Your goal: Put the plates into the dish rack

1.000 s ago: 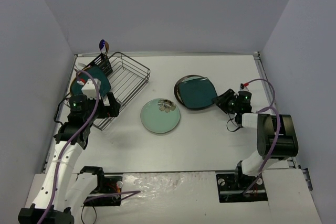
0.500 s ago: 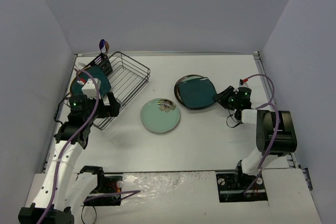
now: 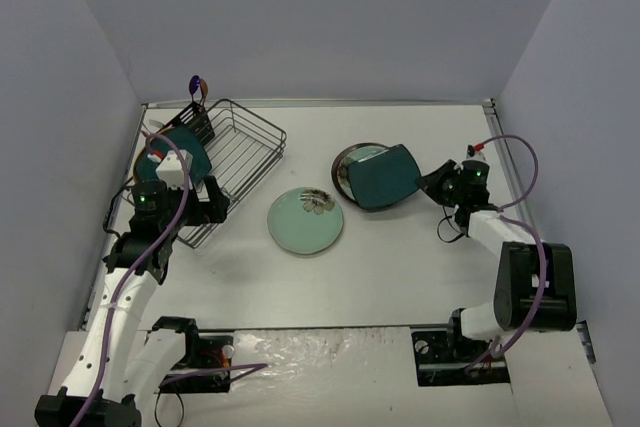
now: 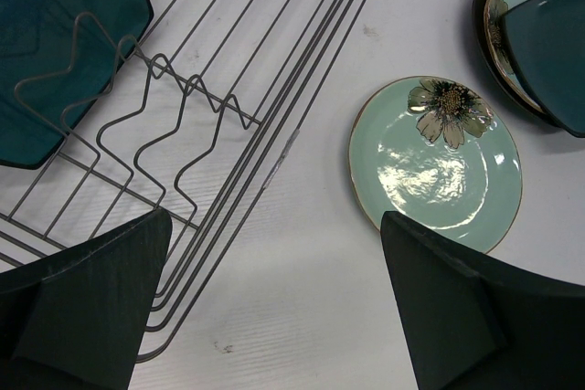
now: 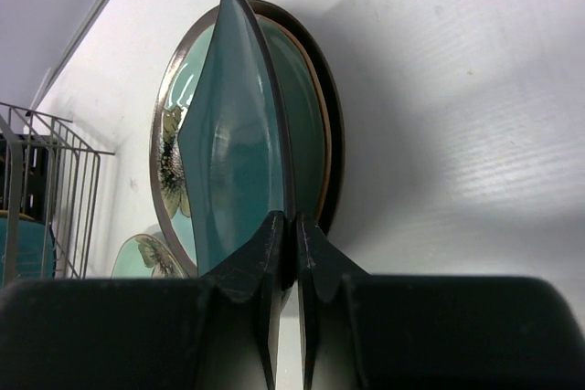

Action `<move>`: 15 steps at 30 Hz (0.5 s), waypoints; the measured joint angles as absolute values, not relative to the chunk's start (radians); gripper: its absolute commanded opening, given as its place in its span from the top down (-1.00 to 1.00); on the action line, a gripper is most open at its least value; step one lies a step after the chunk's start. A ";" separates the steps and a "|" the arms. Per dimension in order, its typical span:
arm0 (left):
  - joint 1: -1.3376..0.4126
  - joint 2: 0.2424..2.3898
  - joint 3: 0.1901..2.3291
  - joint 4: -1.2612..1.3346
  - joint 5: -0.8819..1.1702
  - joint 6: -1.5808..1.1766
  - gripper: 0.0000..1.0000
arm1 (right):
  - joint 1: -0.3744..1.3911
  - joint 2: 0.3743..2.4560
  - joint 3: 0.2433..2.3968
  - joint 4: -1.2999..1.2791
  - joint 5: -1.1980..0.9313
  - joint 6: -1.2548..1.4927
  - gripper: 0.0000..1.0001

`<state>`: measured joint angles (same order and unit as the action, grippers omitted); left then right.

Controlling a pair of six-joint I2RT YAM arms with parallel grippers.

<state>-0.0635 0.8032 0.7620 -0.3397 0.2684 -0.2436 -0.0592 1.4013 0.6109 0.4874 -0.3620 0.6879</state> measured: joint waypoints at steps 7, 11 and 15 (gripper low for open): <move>-0.064 0.803 0.762 -0.339 0.268 -0.244 -0.94 | -0.071 1.340 0.589 0.411 -0.348 0.698 1.00; -0.064 0.803 0.762 -0.340 0.268 -0.244 -0.94 | -0.072 1.309 0.552 0.397 -0.347 0.721 1.00; -0.064 0.803 0.762 -0.340 0.268 -0.244 -0.94 | -0.072 1.286 0.524 0.393 -0.335 0.739 0.96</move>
<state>-0.0635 0.8032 0.7622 -0.3397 0.2684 -0.2436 -0.0723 1.2863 0.5238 0.3931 -0.3354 0.7386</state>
